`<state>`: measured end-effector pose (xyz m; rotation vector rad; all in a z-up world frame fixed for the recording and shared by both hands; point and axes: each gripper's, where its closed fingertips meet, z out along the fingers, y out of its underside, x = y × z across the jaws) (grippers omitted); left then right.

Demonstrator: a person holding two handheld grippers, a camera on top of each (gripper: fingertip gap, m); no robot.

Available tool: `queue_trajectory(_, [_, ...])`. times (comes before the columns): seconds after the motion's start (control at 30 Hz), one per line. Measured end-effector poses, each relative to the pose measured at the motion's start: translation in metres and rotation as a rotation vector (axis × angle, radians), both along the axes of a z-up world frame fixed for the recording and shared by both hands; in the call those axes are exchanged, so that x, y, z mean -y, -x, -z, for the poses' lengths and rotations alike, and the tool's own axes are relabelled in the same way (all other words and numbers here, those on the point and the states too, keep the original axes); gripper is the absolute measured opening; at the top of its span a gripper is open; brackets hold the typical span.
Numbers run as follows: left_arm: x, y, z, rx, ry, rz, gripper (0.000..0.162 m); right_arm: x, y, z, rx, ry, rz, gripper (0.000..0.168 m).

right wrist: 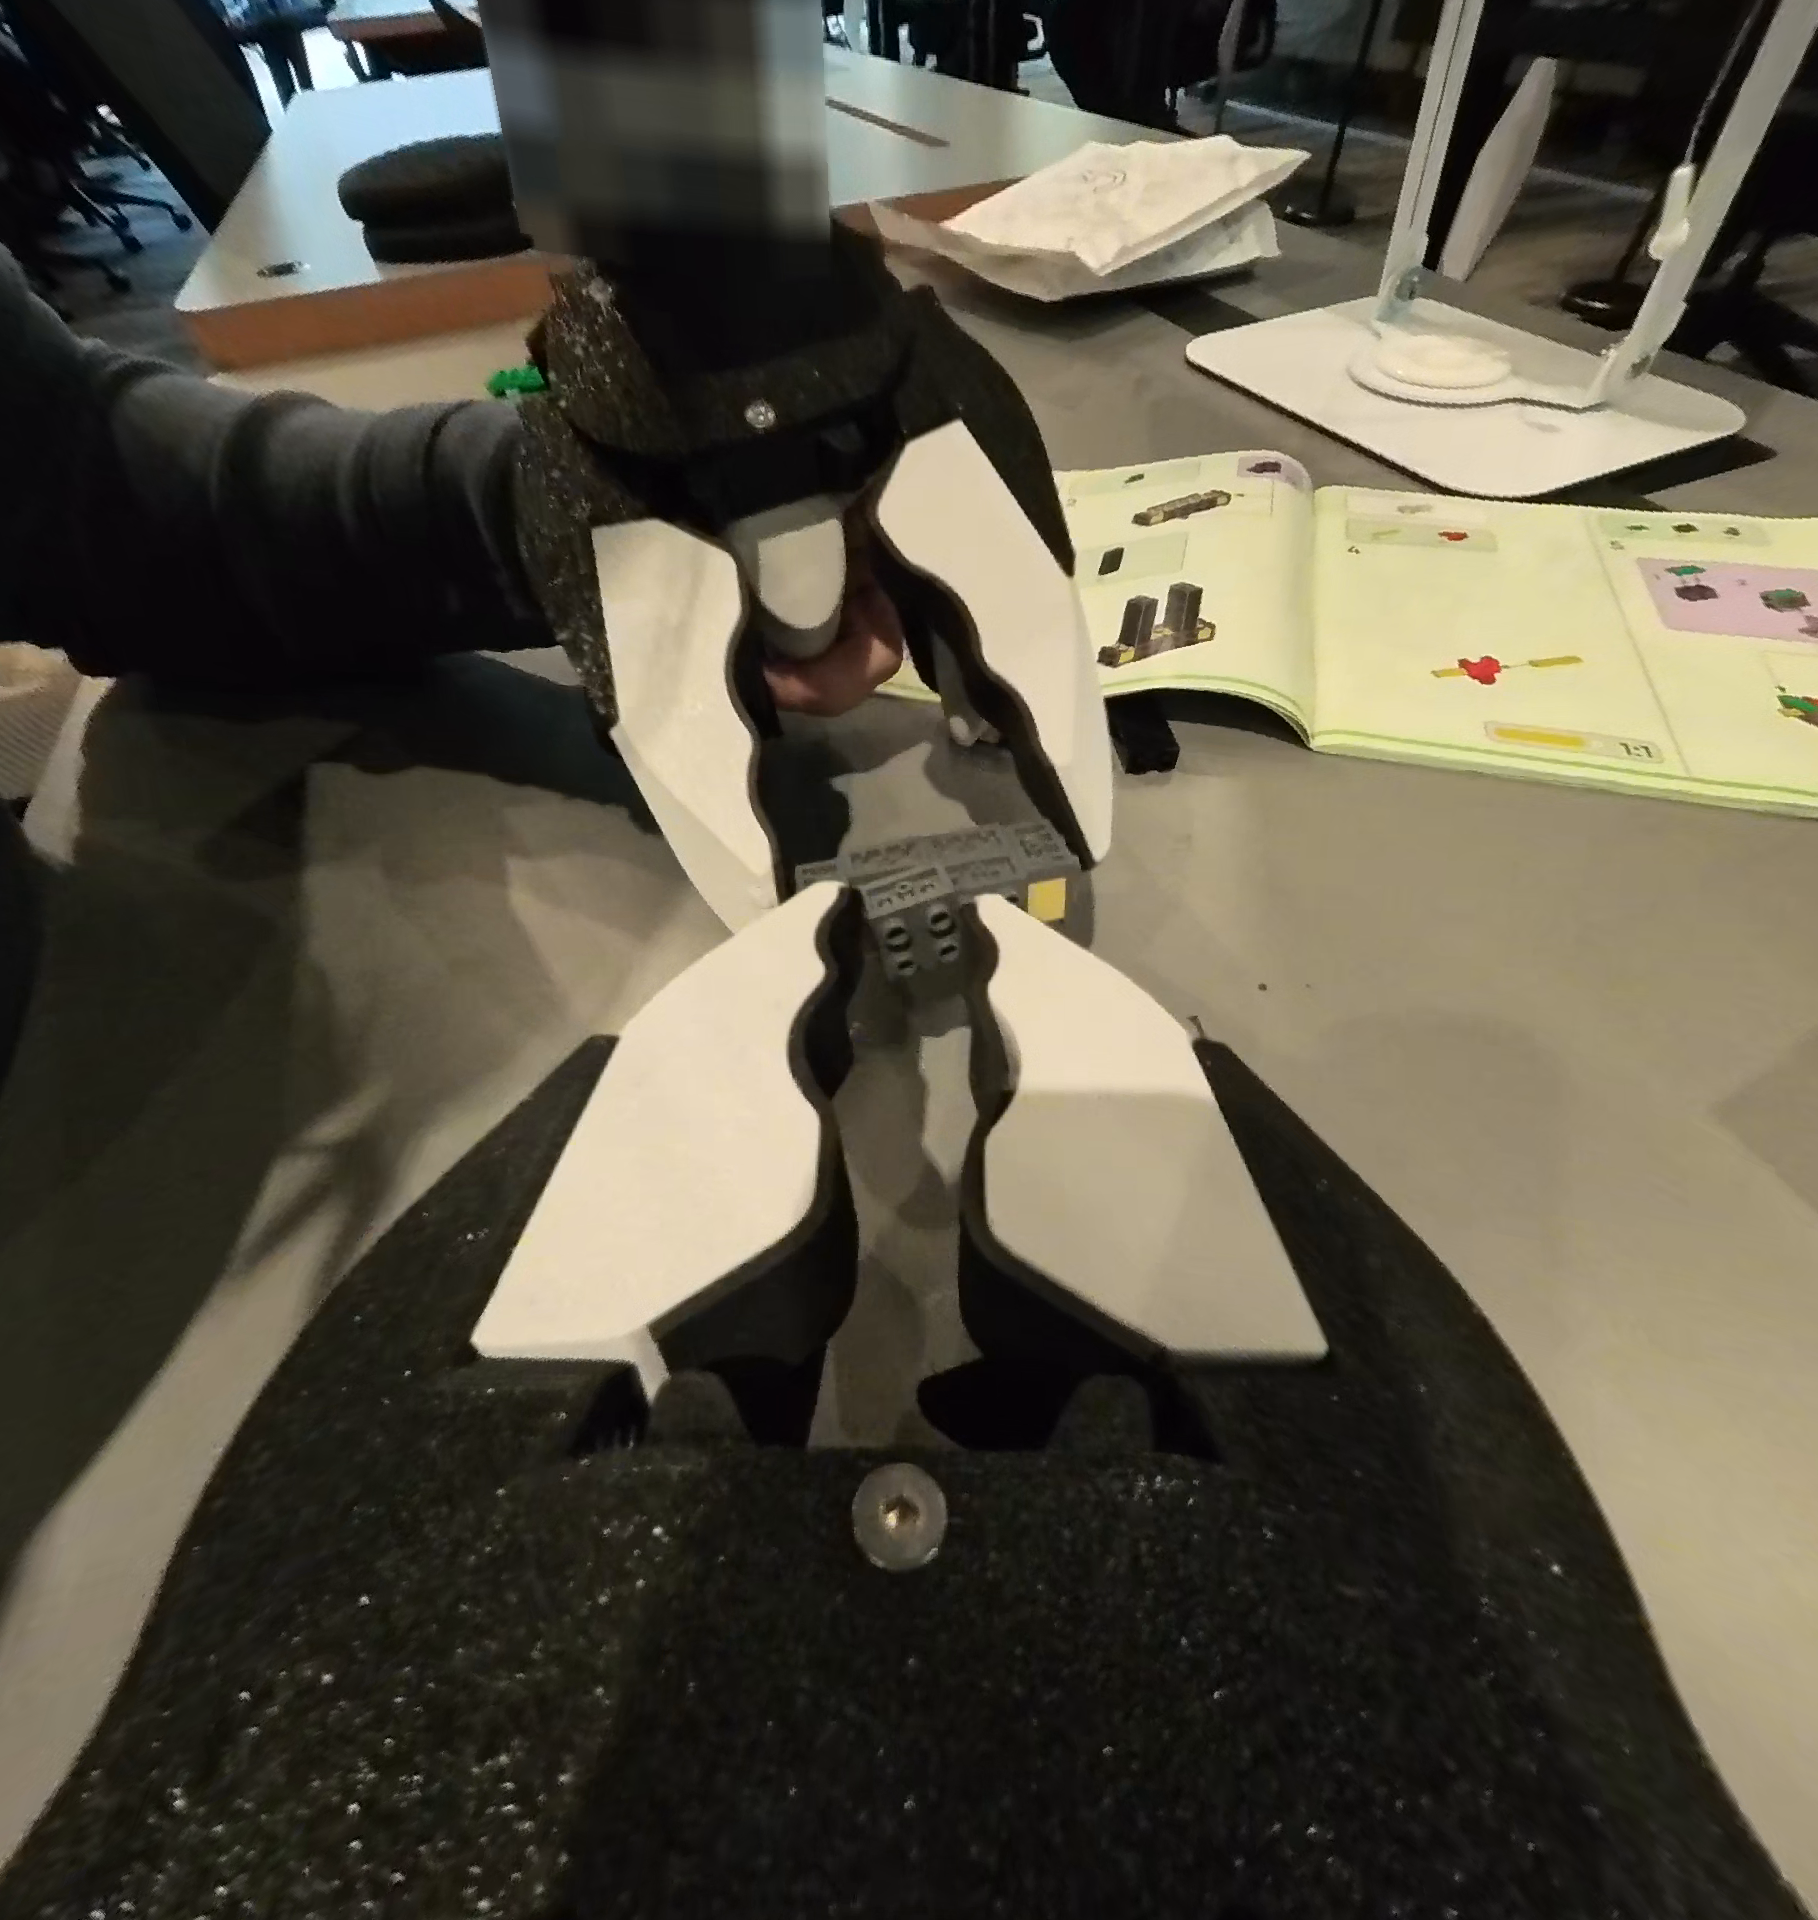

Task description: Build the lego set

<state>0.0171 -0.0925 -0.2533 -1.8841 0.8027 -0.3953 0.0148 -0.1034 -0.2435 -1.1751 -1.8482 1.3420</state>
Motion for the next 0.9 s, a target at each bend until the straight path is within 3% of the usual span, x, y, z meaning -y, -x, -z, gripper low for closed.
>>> queue_trajectory(0.9, [-0.0023, -0.0028, 0.0022, -0.049, -0.051, -0.009, 0.059, -0.0033, -0.0058, 0.0034, 0.248, -0.062, 0.016, 0.019])
